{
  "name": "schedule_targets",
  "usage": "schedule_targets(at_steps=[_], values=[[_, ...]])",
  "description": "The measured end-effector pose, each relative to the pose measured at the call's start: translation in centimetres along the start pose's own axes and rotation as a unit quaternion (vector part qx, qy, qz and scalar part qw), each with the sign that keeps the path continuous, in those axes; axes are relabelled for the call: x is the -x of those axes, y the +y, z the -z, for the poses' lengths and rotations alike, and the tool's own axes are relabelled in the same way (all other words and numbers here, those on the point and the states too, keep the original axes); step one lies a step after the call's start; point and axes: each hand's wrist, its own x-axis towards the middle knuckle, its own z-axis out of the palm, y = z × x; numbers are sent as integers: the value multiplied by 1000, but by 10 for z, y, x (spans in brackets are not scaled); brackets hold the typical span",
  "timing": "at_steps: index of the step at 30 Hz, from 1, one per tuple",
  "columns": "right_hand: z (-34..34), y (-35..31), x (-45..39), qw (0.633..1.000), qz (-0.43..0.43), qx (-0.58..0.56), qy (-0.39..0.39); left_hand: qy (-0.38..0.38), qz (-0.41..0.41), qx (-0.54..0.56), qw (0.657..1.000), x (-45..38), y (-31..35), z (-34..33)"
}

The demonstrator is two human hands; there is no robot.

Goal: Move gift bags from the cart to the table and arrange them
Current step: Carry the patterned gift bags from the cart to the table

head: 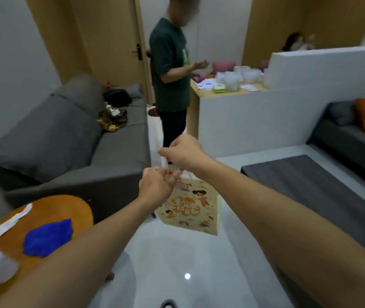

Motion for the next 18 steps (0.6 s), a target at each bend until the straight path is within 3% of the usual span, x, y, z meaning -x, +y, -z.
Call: schedule_targets(at_steps=[5, 8, 18], values=[[118, 106, 5, 985, -115, 10, 127, -139, -136, -47, 980, -50, 105, -130], [178, 171, 19, 960, -187, 1, 208, -192, -234, -98, 948, -53, 170, -203], [317, 309, 83, 850, -361, -15, 383, -367, -413, -123, 824, -48, 312, -401]])
